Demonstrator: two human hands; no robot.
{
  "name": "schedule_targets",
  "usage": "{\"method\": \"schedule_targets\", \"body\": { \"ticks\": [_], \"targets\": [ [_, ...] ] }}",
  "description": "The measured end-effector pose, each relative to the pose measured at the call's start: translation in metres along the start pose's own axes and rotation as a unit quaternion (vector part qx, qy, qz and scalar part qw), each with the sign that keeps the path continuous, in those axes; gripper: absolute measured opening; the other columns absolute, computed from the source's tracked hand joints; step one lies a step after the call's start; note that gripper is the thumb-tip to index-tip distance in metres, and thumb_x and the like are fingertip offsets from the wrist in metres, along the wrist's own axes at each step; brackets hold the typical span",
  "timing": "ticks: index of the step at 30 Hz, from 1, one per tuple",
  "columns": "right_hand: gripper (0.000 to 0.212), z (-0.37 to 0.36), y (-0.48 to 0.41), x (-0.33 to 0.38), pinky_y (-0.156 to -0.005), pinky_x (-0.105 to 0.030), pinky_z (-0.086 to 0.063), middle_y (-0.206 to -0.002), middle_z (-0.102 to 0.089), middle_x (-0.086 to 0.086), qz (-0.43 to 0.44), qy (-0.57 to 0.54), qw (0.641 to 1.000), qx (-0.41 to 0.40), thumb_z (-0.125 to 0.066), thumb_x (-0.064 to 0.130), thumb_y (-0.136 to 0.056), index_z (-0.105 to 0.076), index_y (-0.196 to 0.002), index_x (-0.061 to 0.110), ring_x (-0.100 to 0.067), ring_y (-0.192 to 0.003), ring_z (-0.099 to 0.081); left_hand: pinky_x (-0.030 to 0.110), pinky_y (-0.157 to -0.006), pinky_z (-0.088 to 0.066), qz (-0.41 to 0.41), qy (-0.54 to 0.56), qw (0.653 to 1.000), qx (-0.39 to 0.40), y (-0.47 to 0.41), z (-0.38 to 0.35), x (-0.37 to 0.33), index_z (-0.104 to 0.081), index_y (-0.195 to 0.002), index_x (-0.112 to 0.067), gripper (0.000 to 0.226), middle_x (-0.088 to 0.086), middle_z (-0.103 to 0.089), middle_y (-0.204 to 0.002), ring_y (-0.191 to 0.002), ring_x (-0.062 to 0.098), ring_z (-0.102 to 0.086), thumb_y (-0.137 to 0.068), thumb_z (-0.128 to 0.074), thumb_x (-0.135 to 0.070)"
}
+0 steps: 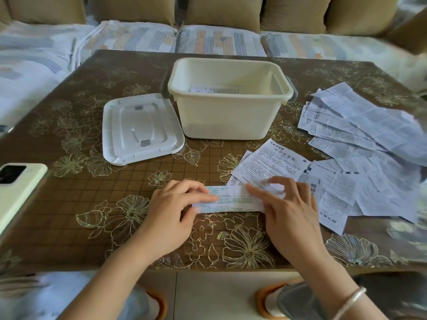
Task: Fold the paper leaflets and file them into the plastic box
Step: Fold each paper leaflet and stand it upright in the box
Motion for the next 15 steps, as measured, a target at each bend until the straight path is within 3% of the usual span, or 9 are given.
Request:
{"method": "schedule_targets", "body": {
  "ticks": [3, 7, 9, 11, 15],
  "targets": [
    [0.038, 0.006, -0.008, 0.002, -0.090, -0.035, -0.033, -0.129, -0.046, 0.007, 0.002, -0.007, 0.999, 0.048, -0.051, 0.025, -0.093, -0.059, -0.121, 0.047, -0.022, -0.116, -0.033, 0.028, -0.099, -0.026, -0.001, -0.010, 1.000, 0.017, 0.000, 0.002, 0.002, -0.067, -0.110, -0.047, 0.057, -0.030, -0.053, -0.116, -0.114, -0.004, -0.040, -0.092, -0.052, 0.005],
    [0.032, 0.018, -0.031, 0.012, -0.090, -0.031, -0.033, -0.124, -0.049, 0.012, 0.016, -0.018, 0.994, 0.111, -0.043, 0.029, -0.095, -0.062, -0.118, 0.042, -0.014, -0.113, -0.033, 0.025, -0.097, -0.023, 0.008, -0.014, 1.000, 0.013, -0.003, 0.002, 0.000, -0.067, -0.106, -0.048, 0.056, -0.030, -0.054, -0.115, -0.113, -0.005, -0.040, -0.094, -0.047, 0.003],
    [0.028, 0.022, -0.044, 0.017, -0.090, -0.032, -0.039, -0.119, -0.052, 0.008, 0.035, 0.001, 0.988, 0.152, -0.049, 0.047, -0.092, -0.060, -0.116, 0.036, -0.014, -0.111, -0.040, 0.025, -0.092, -0.021, 0.036, 0.008, 0.999, -0.002, -0.007, 0.000, -0.005, -0.067, -0.101, -0.048, 0.040, -0.030, -0.056, -0.111, -0.110, -0.003, -0.042, -0.098, -0.047, -0.013],
    [0.049, 0.022, -0.055, 0.020, -0.090, -0.034, -0.042, -0.115, -0.052, 0.005, 0.052, 0.032, 0.977, 0.205, -0.057, 0.062, -0.081, -0.053, -0.118, 0.030, -0.016, -0.110, -0.044, 0.029, -0.086, -0.022, 0.052, -0.015, 0.998, -0.039, -0.011, -0.004, -0.011, -0.067, -0.102, -0.046, 0.018, -0.027, -0.058, -0.107, -0.107, 0.003, -0.045, -0.094, -0.055, -0.035],
    [0.059, 0.023, -0.072, 0.025, -0.082, -0.032, -0.042, -0.111, -0.060, 0.003, 0.058, 0.034, 0.954, 0.294, -0.067, 0.061, -0.074, -0.050, -0.115, 0.022, -0.017, -0.099, -0.053, 0.032, -0.081, -0.023, 0.065, -0.086, 0.993, -0.050, -0.014, -0.013, -0.014, -0.063, -0.114, -0.050, 0.037, -0.024, -0.053, -0.104, -0.103, 0.006, -0.041, -0.079, -0.058, -0.063]
  ]
}}
Point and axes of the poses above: each hand's wrist, its own y-axis away from the middle knuckle, its own z-axis out of the back of the hand, x = y × z, the point moved 3 cm from there along -y, towards the middle knuckle
